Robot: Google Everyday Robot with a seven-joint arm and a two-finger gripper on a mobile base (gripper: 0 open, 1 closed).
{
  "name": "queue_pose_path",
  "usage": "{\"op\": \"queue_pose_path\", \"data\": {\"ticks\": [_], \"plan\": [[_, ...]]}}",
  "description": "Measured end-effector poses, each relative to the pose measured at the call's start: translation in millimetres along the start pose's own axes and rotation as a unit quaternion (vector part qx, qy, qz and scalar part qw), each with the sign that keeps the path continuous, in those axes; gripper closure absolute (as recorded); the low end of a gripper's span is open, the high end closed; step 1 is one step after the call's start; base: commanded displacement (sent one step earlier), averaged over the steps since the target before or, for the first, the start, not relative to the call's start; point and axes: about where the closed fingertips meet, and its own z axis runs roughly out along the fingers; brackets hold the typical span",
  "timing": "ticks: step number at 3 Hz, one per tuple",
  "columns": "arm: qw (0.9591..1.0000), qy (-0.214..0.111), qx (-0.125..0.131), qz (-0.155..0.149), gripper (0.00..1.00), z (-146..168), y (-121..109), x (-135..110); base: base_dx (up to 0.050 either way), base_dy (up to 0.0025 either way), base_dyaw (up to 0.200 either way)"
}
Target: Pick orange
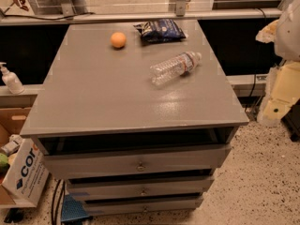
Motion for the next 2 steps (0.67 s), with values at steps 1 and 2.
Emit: {"op": "queue_pose_path", "data": {"ticks": [1, 2], "plan": [[1.0000, 0.000, 0.000, 0.000, 0.00, 0.0, 0.0, 0.0, 0.100, 0.00000, 0.000], [1.0000, 0.000, 0.000, 0.000, 0.00, 0.0, 0.0, 0.0, 0.000, 0.00000, 0.000]]}}
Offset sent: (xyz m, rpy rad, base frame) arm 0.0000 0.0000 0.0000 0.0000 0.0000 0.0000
